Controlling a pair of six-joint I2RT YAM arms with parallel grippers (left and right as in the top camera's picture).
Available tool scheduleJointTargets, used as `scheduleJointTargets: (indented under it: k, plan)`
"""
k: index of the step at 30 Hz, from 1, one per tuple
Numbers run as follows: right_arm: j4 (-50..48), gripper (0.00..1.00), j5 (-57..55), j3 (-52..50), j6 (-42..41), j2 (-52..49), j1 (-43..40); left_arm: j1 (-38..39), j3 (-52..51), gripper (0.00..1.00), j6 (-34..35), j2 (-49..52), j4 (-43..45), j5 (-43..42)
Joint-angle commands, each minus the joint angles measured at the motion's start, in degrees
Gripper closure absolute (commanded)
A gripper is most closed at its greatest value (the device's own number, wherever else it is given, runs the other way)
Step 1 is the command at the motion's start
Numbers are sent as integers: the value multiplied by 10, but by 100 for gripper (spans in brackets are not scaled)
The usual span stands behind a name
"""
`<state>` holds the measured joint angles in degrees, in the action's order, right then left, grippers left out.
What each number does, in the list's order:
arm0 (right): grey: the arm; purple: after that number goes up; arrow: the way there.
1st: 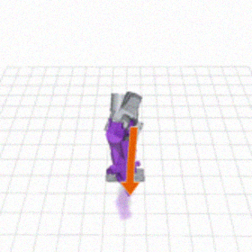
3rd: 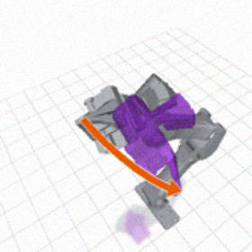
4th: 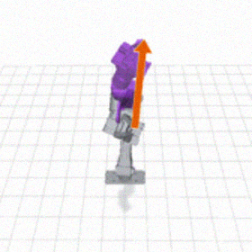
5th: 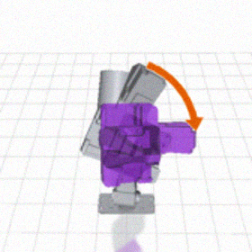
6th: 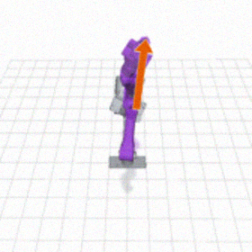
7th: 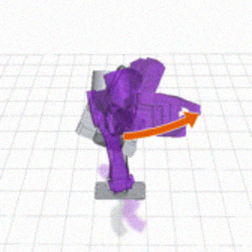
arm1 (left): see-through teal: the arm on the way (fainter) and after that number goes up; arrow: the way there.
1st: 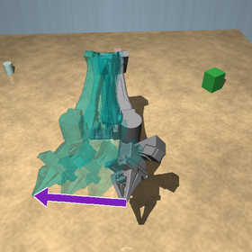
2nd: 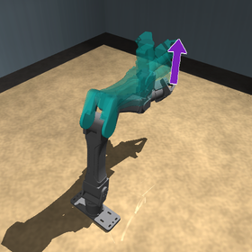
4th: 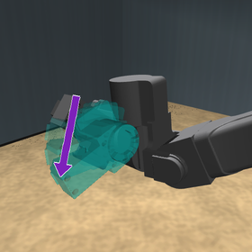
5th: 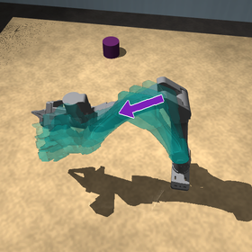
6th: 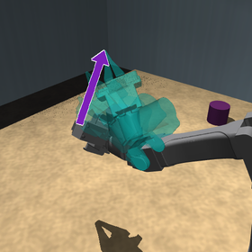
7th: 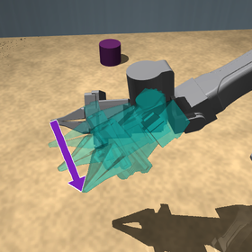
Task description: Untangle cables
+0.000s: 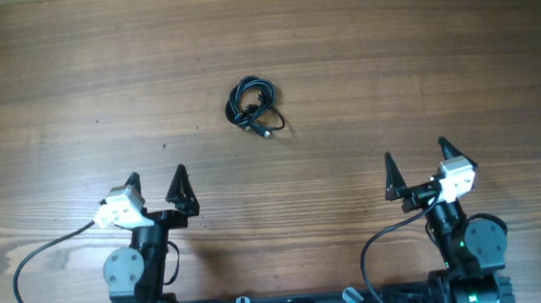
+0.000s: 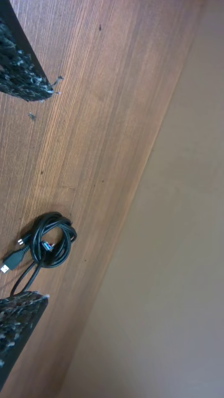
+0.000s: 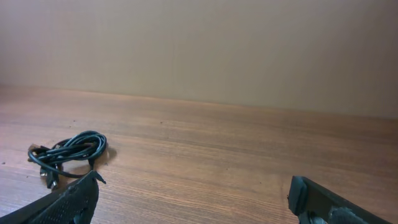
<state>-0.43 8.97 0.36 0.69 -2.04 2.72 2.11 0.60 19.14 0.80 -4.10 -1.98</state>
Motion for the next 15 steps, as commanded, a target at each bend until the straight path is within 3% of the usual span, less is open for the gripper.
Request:
scheduleJointTargets:
  k: [1,15]
  plan:
    - [-2,0,5,-1,-8,-4,-2,-4,-3,0,-7,0,-3,3]
    - [-2,1,5,-1,-8,-4,-2,-4,-3,0,-7,0,-3,3]
